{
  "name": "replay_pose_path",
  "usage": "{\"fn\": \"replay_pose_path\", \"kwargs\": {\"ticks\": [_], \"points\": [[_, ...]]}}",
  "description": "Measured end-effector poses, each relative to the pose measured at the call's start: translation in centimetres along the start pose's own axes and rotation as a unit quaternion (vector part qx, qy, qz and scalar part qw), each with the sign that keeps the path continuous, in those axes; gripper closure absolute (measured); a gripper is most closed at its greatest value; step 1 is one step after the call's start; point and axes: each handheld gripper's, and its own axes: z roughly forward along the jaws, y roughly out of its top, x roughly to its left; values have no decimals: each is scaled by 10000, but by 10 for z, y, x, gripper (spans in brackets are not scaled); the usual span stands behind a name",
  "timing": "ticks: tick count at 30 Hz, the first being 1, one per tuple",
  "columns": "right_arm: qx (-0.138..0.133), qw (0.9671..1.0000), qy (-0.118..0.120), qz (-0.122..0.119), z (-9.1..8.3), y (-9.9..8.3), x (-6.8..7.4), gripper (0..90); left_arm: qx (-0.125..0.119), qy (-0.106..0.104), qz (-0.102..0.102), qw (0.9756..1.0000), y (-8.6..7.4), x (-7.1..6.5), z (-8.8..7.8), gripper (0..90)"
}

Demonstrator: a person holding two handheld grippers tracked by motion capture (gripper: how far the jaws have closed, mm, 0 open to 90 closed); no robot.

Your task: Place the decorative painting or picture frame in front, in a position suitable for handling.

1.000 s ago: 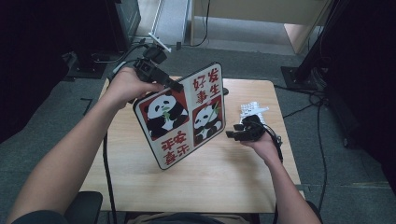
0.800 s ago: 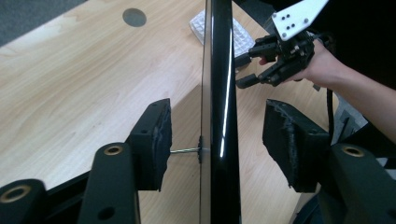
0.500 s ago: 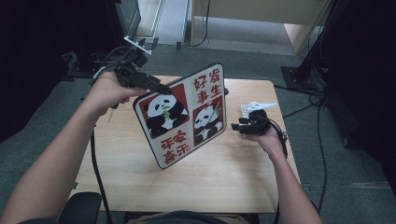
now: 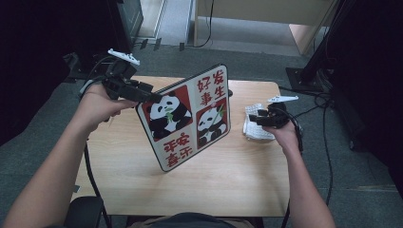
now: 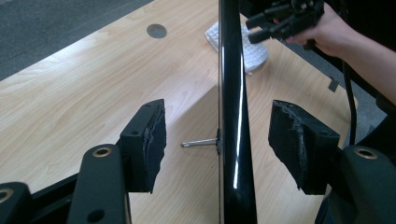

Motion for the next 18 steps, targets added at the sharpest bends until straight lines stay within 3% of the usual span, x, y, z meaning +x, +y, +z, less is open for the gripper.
{"fn": "replay_pose_path", "kwargs": {"ticks": [6, 9, 13, 16, 18], "points": [[-66, 9996, -249, 86, -2, -3, -17, 445, -46, -86, 30, 9999, -12, 1, -2, 362], [50, 9991, -359, 225, 0, -9, -25, 444, -71, -121, -25, 9999, -18, 4, -2, 359], [206, 9987, -430, 168, 11, -13, -24, 452, -105, -91, -90, 9999, -28, 9, -2, 359], [165, 9982, -564, 100, 15, -14, -23, 455, -178, -132, -120, 9997, -37, 10, -2, 359], [129, 9977, -645, 181, 15, -16, -27, 457, -185, -131, -112, 9997, -41, 10, -2, 360]]}}
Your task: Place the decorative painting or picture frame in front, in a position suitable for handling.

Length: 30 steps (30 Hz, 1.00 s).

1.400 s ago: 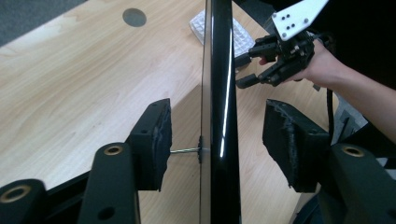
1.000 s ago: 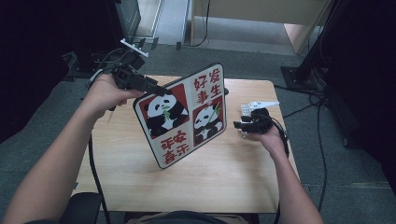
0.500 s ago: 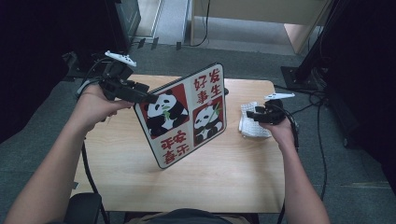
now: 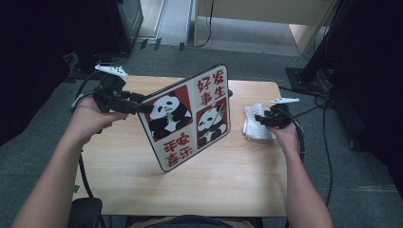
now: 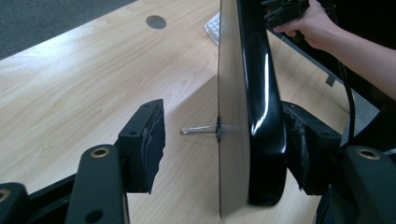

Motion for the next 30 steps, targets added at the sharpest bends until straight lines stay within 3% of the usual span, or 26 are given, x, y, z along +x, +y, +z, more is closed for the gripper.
{"fn": "replay_pose_path", "kwargs": {"ticks": [7, 14, 21, 24, 26, 30], "points": [[157, 9991, 4, 384, 14, -11, -11, 467, -11, -59, -52, 10000, -9, 0, 4, 359], [407, 9989, 6, 217, 28, -17, -2, 500, -160, -96, -113, 9998, -15, 2, 7, 358], [500, 9981, 140, 336, 35, -21, 2, 640, -224, -38, -145, 9996, -19, -2, 9, 366], [545, 9972, 197, 465, 36, -23, 2, 687, -228, -189, -280, 9992, -24, 0, 10, 450], [554, 9976, 186, 374, 36, -22, 2, 720, -214, -213, -325, 9990, -28, 0, 12, 444], [625, 9967, 307, 409, 36, -21, 3, 771, -249, -263, -348, 9987, -32, -2, 12, 465]]}}
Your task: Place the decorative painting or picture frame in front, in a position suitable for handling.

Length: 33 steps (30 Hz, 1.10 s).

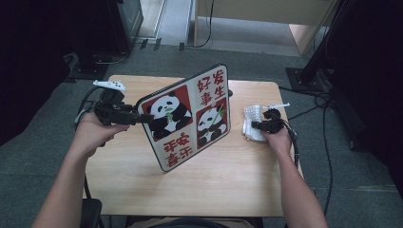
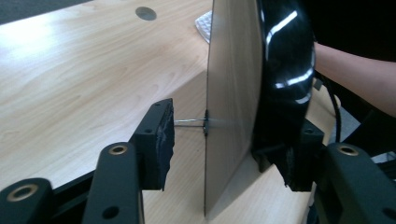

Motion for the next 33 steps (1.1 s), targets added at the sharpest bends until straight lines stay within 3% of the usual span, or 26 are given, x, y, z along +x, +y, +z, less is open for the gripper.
{"fn": "replay_pose_path", "kwargs": {"ticks": [2, 4, 6, 10, 12, 17, 20, 25, 33], "points": [[67, 10000, 49, -54, -1, 1, 0, 786, -94, -45, 25, 9999, -1, -2, -3, 518], [177, 9998, 51, -100, -4, 2, 2, 794, -118, -83, 8, 9999, -2, -3, -4, 511], [241, 9995, 32, -178, -8, 3, 3, 796, -61, 11, 87, 9999, -3, -5, -3, 517], [232, 9997, 12, -124, -14, 5, 5, 797, -57, 33, 94, 9999, -6, -4, 0, 516], [283, 9991, -71, -309, -22, 8, 8, 802, -118, 99, 162, 9998, -8, -3, 3, 506], [126, 9990, 93, -421, -38, 17, 20, 803, -218, 16, 238, 9995, -10, -4, 6, 517], [27, 9983, 221, -535, -45, 22, 28, 802, -260, -28, 130, 9996, -12, -2, 8, 564], [81, 9968, 434, -670, -52, 28, 42, 803, -302, -53, 116, 9995, -16, 1, 11, 606], [-17, 9955, 673, -663, -62, 38, 52, 800, -351, -135, 133, 9992, -18, 0, 22, 672]]}}
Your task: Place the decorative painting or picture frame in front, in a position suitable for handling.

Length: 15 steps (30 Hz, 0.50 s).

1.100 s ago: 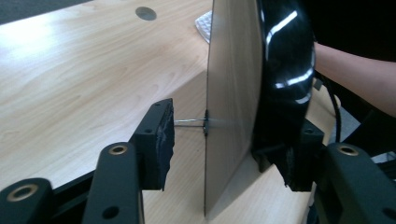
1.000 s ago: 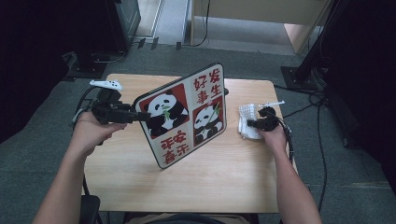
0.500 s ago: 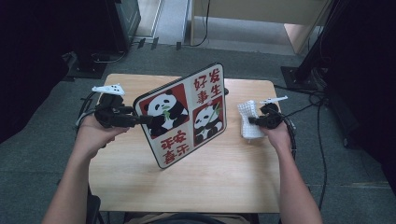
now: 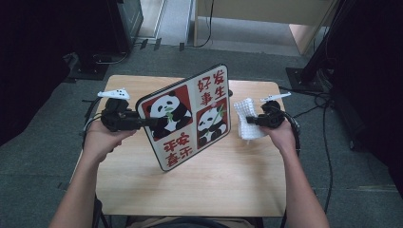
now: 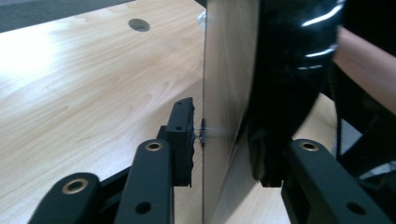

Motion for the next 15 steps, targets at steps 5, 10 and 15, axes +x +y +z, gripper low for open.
{"fn": "replay_pose_path", "kwargs": {"ticks": [5, 10, 15], "points": [[40, 9994, -3, -346, -3, 5, 10, 798, -52, -20, 107, 9999, -1, -1, 5, 723], [42, 9986, 72, -527, -6, 11, 20, 798, -107, -11, 145, 9998, -2, -1, 7, 744], [50, 9975, 110, -703, -11, 15, 28, 798, -146, 16, 58, 9999, -2, -1, 8, 783]]}}
